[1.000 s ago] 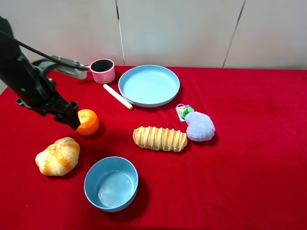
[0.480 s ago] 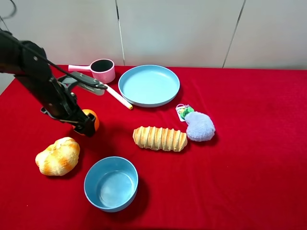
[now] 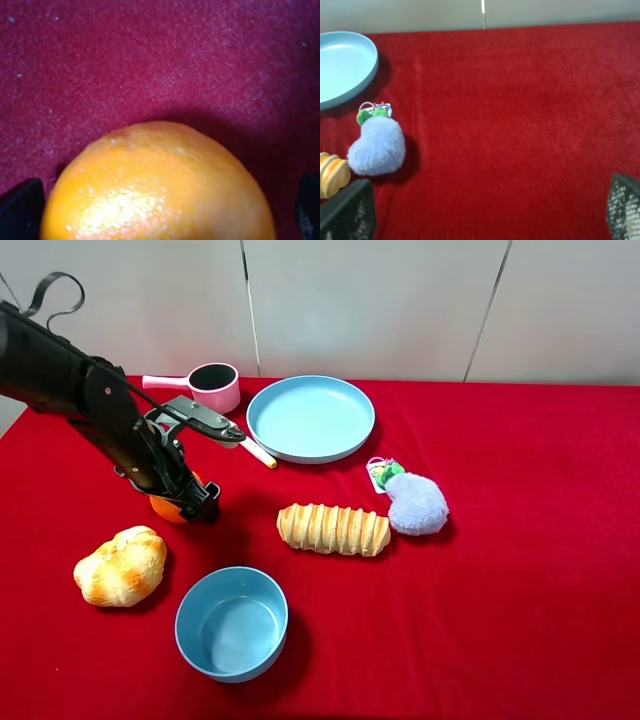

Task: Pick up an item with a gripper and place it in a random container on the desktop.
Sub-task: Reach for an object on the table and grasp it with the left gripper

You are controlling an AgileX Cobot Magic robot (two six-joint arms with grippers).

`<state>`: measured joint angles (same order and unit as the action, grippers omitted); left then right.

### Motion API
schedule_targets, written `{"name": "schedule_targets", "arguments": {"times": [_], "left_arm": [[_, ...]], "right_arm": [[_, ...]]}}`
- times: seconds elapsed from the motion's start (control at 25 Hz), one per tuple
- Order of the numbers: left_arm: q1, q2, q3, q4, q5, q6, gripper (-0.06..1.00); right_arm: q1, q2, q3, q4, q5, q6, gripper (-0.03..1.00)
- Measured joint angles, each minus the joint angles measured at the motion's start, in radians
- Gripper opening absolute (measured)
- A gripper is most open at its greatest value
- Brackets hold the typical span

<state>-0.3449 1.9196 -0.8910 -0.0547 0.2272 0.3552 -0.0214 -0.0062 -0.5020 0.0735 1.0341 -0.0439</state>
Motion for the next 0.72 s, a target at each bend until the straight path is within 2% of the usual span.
{"name": "schedule_targets", "arguments": {"times": [0.16, 0.24, 0.4, 0.72], "left_arm": [[0.0, 0.001, 0.0, 0.0, -0.001, 0.0, 0.97], [0.0, 0.001, 0.0, 0.0, -0.001, 0.0, 0.91], [0.0, 0.001, 0.0, 0.0, -0.001, 0.0, 0.72], [0.0, 0.001, 0.0, 0.0, -0.001, 0.0, 0.72]], "right_arm": [[0.0, 0.0, 0.0, 0.0, 0.0, 0.0, 0.69], [0.0, 0.0, 0.0, 0.0, 0.0, 0.0, 0.69], [0.0, 0.0, 0.0, 0.0, 0.0, 0.0, 0.69], [0.0, 0.0, 0.0, 0.0, 0.0, 0.0, 0.69]]}}
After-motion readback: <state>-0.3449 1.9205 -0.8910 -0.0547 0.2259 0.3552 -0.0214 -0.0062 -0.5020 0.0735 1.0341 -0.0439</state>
